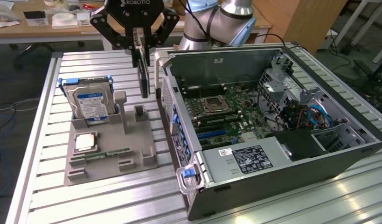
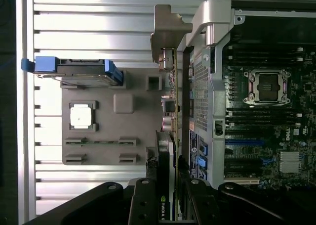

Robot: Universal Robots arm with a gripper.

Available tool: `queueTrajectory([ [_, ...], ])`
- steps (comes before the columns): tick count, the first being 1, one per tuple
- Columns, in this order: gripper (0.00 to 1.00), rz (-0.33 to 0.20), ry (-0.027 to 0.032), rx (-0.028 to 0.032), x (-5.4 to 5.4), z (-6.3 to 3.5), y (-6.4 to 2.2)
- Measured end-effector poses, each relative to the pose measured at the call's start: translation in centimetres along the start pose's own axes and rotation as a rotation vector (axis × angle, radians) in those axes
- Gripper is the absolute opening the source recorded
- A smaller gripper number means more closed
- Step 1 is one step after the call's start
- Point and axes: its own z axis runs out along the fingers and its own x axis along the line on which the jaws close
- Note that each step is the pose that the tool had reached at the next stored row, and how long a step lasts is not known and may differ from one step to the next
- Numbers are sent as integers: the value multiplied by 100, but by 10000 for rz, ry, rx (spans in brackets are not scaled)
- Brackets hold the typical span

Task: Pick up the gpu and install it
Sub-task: 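Pick up the gpu and move the gpu toward the slot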

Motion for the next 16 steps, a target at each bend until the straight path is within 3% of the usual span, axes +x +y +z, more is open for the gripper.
queueTrajectory([
  [16,27,1,0,-2,-313,10,7],
])
